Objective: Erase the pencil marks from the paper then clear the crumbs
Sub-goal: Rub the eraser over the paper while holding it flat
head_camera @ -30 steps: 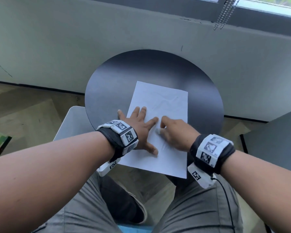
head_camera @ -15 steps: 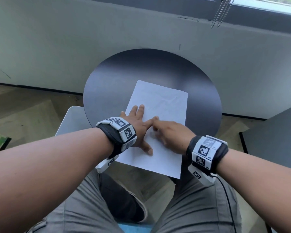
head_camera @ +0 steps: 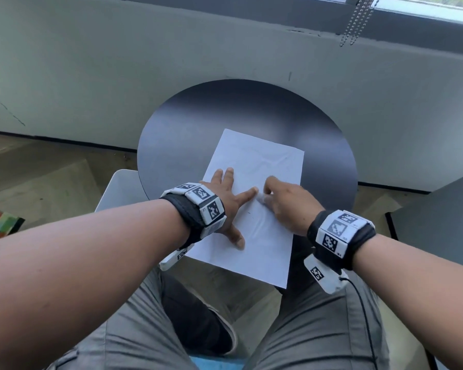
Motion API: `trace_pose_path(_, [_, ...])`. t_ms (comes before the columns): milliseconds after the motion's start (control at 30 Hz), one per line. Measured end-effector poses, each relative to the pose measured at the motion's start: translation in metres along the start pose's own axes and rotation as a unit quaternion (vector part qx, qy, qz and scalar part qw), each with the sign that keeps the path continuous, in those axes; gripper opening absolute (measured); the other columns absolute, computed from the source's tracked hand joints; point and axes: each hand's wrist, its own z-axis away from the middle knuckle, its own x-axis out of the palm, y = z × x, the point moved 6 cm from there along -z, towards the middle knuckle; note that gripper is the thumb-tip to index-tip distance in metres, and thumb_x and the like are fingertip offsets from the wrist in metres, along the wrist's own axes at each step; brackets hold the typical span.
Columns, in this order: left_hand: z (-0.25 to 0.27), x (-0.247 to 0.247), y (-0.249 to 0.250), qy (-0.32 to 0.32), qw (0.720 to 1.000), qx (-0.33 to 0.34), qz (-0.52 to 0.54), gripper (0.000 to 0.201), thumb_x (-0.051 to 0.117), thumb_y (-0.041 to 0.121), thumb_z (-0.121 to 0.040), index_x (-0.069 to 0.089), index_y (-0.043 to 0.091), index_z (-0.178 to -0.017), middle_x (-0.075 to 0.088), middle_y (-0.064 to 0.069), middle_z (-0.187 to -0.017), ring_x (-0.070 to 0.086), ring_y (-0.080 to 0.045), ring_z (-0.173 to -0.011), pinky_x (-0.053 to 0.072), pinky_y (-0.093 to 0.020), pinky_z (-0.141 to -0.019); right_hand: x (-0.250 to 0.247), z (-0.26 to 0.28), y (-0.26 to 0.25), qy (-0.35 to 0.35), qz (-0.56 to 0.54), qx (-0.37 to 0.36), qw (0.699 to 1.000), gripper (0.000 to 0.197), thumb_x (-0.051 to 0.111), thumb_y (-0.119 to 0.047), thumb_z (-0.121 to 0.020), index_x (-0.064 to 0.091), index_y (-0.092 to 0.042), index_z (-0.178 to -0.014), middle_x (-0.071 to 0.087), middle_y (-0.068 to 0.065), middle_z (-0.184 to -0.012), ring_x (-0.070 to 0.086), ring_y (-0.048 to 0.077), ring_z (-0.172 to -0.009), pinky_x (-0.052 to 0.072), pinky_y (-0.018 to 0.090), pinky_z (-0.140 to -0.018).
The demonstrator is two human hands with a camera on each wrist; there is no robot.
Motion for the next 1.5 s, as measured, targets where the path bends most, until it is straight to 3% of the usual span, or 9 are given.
trace_pose_path(100, [-0.001,-0.002,0.003,0.002,1.0,-0.001,0.005,0.136,0.074,0.085,-0.052,-0.018,0.054,-0.149,-0.027,-0.017,-0.161,-0.018,-0.04,-0.15,0.027,-0.066,-0.113,0.016,0.017,-0.016,-0.063,0.028,-0.089,0.994,0.016,0.046,-0.041,-0.099,0.044,-0.026,-0.095,0.057,-0.004,-0.088,0.053,0.023,-0.08,0.047,0.037,-0.071])
trace_pose_path(433, [0.001,-0.006,0.007,-0.004,1.0,-0.008,-0.004,0.137,0.077,0.082,-0.053,-0.017,0.053,-0.149,-0.026,-0.02,-0.16,-0.016,-0.042,-0.15,0.026,-0.063,-0.115,0.014,0.017,-0.014,-0.05,0.009,-0.067,0.996,0.011,0.048,-0.039,-0.098,0.047,-0.028,-0.098,0.056,-0.006,-0.089,0.056,0.023,-0.085,0.049,0.038,-0.075])
trace_pose_path(600, [0.004,-0.008,0.008,-0.015,0.999,-0.017,-0.023,0.137,0.073,0.084,-0.055,-0.021,0.051,-0.149,-0.026,-0.02,-0.161,-0.014,-0.041,-0.15,0.024,-0.061,-0.114,-0.008,-0.004,0.013,0.036,-0.026,0.06,0.997,0.021,0.046,-0.043,-0.098,0.047,-0.022,-0.097,0.061,0.006,-0.096,0.056,0.03,-0.087,0.05,0.041,-0.079])
trace_pose_path(767, [0.003,-0.009,0.01,-0.012,1.0,-0.014,-0.008,0.137,0.076,0.081,-0.055,-0.018,0.053,-0.15,-0.025,-0.022,-0.16,-0.015,-0.045,-0.149,0.021,-0.063,-0.115,0.015,0.021,-0.015,-0.076,0.032,-0.079,0.993,0.017,0.048,-0.045,-0.097,0.047,-0.028,-0.096,0.061,-0.001,-0.092,0.057,0.024,-0.085,0.051,0.04,-0.075])
trace_pose_path(900, [0.003,-0.01,0.011,-0.015,1.0,-0.019,-0.017,0.136,0.076,0.081,-0.055,-0.019,0.054,-0.148,-0.024,-0.024,-0.16,-0.014,-0.047,-0.149,0.023,-0.063,-0.115,-0.004,0.006,0.013,0.018,-0.005,0.037,0.999,0.021,0.046,-0.043,-0.099,0.047,-0.022,-0.101,0.06,0.005,-0.094,0.056,0.028,-0.085,0.051,0.041,-0.078])
trace_pose_path(1067, [0.005,-0.011,0.011,-0.021,1.0,-0.019,-0.004,0.136,0.077,0.079,-0.055,-0.018,0.054,-0.149,-0.026,-0.023,-0.16,-0.016,-0.047,-0.149,0.021,-0.065,-0.115,0.02,0.026,-0.012,-0.084,0.041,-0.098,0.991,0.015,0.049,-0.047,-0.097,0.05,-0.032,-0.097,0.061,-0.002,-0.094,0.056,0.021,-0.086,0.05,0.038,-0.075])
trace_pose_path(1233, [0.004,-0.011,0.011,-0.021,0.999,-0.026,-0.013,0.136,0.077,0.079,-0.056,-0.02,0.054,-0.148,-0.025,-0.024,-0.16,-0.015,-0.046,-0.149,0.021,-0.064,-0.115,0.001,0.011,0.014,0.035,0.006,0.015,0.999,0.015,0.044,-0.044,-0.099,0.046,-0.029,-0.103,0.057,-0.001,-0.086,0.056,0.027,-0.082,0.048,0.037,-0.071])
trace_pose_path(1400, [0.004,-0.012,0.012,-0.026,0.999,-0.022,-0.01,0.138,0.077,0.08,-0.055,-0.02,0.052,-0.149,-0.026,-0.024,-0.159,-0.015,-0.047,-0.148,0.021,-0.064,-0.115,0.024,0.039,-0.016,-0.083,0.007,-0.097,0.992,0.014,0.05,-0.042,-0.098,0.054,-0.03,-0.104,0.058,-0.005,-0.093,0.055,0.019,-0.084,0.048,0.034,-0.074])
trace_pose_path(1500, [0.004,-0.01,0.012,-0.028,0.999,-0.025,-0.009,0.137,0.077,0.079,-0.055,-0.021,0.054,-0.148,-0.027,-0.022,-0.16,-0.016,-0.045,-0.149,0.022,-0.064,-0.114,0.004,0.019,0.012,0.002,0.001,0.018,1.0,0.015,0.047,-0.042,-0.098,0.049,-0.029,-0.104,0.06,0.002,-0.094,0.056,0.027,-0.087,0.05,0.039,-0.077])
